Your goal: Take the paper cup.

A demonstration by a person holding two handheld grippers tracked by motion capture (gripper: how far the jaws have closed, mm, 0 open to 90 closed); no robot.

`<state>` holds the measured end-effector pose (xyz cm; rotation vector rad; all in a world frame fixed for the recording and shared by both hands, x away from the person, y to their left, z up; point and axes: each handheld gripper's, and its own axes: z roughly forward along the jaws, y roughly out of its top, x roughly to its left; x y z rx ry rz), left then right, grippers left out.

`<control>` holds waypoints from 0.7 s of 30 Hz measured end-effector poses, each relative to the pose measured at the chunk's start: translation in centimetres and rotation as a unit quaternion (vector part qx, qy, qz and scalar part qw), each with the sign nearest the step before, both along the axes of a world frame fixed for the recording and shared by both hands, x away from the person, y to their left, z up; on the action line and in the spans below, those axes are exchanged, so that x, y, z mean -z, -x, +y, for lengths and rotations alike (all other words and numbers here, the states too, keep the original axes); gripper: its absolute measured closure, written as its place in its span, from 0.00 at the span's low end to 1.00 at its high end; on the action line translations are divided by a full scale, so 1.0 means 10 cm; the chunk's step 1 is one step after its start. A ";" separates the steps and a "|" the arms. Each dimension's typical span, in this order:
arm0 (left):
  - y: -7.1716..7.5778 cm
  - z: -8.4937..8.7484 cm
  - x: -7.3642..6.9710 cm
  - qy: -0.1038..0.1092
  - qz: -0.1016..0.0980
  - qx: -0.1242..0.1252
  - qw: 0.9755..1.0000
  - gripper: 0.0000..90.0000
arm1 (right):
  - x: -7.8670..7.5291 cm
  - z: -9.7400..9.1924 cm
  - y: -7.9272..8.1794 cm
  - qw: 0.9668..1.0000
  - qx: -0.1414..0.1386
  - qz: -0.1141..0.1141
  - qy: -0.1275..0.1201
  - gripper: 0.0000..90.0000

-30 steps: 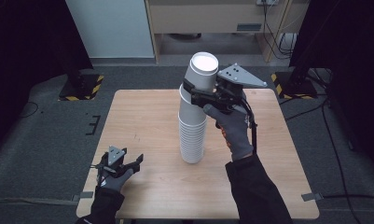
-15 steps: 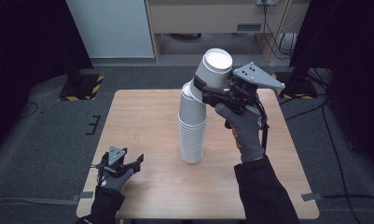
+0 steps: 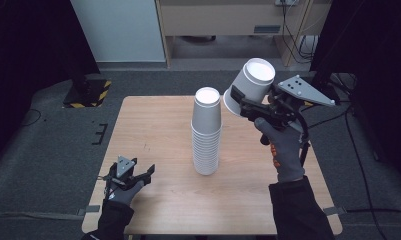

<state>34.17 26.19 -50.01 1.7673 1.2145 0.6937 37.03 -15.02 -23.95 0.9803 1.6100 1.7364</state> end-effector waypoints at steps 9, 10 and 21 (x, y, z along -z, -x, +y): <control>0.00 -0.01 -0.01 -0.001 -0.003 0.005 1.000 0.28 | 0.23 -0.18 0.03 1.000 0.009 0.024 -0.004 0.19; 0.00 -0.01 -0.01 0.000 -0.004 0.006 1.000 0.28 | 0.25 -0.20 0.03 1.000 0.010 0.026 -0.003 0.19; 0.01 -0.03 -0.01 0.007 -0.010 0.013 1.000 0.30 | 0.50 -0.28 0.08 0.999 0.007 0.048 -0.013 0.19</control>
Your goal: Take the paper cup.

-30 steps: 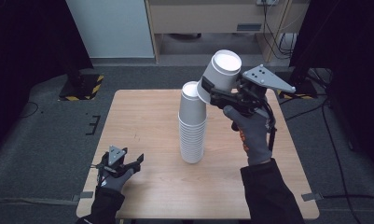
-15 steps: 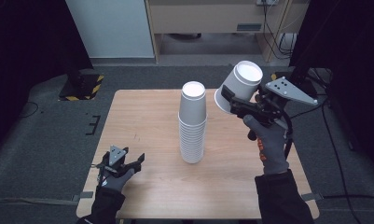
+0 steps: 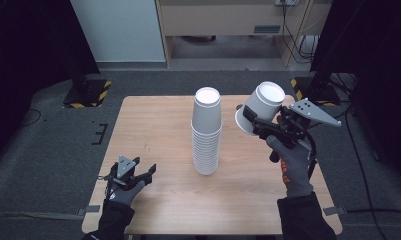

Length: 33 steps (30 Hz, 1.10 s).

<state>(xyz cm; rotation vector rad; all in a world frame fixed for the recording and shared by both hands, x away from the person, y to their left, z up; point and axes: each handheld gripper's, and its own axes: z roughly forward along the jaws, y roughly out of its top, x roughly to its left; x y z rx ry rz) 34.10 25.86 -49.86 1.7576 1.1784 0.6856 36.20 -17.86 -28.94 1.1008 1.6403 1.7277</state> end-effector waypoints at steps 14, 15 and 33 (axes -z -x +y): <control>0.02 -0.05 -0.01 -0.003 -0.003 0.011 1.000 0.28 | 0.31 -0.12 0.03 0.999 0.000 0.031 -0.022 0.19; 0.03 -0.06 -0.01 -0.002 -0.002 0.012 1.000 0.28 | 0.35 -0.13 0.04 0.999 0.000 0.035 -0.025 0.19; 0.05 -0.13 -0.02 -0.002 -0.010 0.022 1.000 0.28 | 0.83 -0.30 0.16 0.996 -0.001 0.078 -0.052 0.19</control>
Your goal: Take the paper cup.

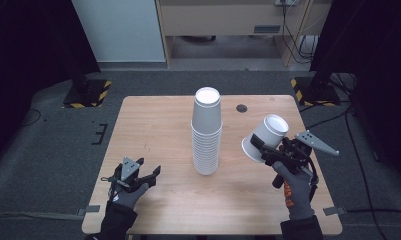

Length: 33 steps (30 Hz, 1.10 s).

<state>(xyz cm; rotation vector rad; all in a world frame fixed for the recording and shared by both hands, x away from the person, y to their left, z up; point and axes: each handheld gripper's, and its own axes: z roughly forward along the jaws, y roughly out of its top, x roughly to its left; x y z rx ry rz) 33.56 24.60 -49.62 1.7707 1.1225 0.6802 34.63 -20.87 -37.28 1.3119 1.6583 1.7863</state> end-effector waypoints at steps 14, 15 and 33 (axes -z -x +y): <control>0.03 -0.04 -0.03 0.006 -0.014 0.014 1.000 0.29 | 0.30 -0.10 0.06 0.998 -0.009 0.037 -0.044 0.19; 0.03 -0.05 -0.03 0.006 -0.015 0.015 1.000 0.29 | 0.32 -0.11 0.06 0.998 -0.009 0.039 -0.046 0.19; 0.10 -0.17 -0.08 0.015 -0.025 0.054 0.998 0.31 | 0.49 -0.18 0.08 0.994 -0.011 0.061 -0.092 0.19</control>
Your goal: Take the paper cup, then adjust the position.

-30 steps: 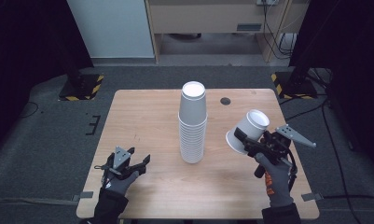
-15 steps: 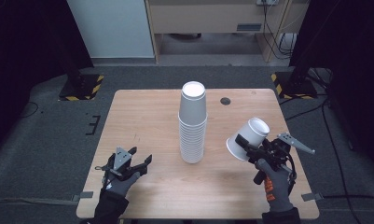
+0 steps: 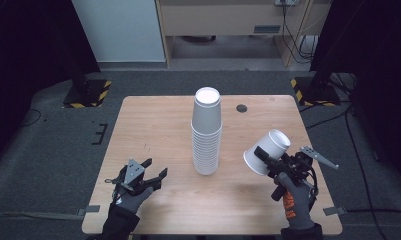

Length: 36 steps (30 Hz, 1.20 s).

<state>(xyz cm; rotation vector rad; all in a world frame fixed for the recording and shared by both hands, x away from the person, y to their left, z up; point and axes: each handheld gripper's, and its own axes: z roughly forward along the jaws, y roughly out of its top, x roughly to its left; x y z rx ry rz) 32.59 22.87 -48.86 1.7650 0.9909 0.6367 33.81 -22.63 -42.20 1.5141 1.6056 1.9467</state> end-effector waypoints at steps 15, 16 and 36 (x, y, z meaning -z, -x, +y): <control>0.11 -0.26 -0.06 0.008 -0.010 0.045 0.999 0.32 | 0.03 -0.04 0.04 0.999 0.002 0.006 -0.037 0.19; 0.11 -0.28 -0.06 0.009 -0.011 0.048 0.999 0.33 | 0.03 -0.05 0.04 0.999 0.002 0.007 -0.039 0.19; 0.24 -0.61 -0.15 0.015 -0.025 0.101 0.995 0.37 | 0.04 -0.03 0.07 0.999 -0.008 0.009 -0.052 0.19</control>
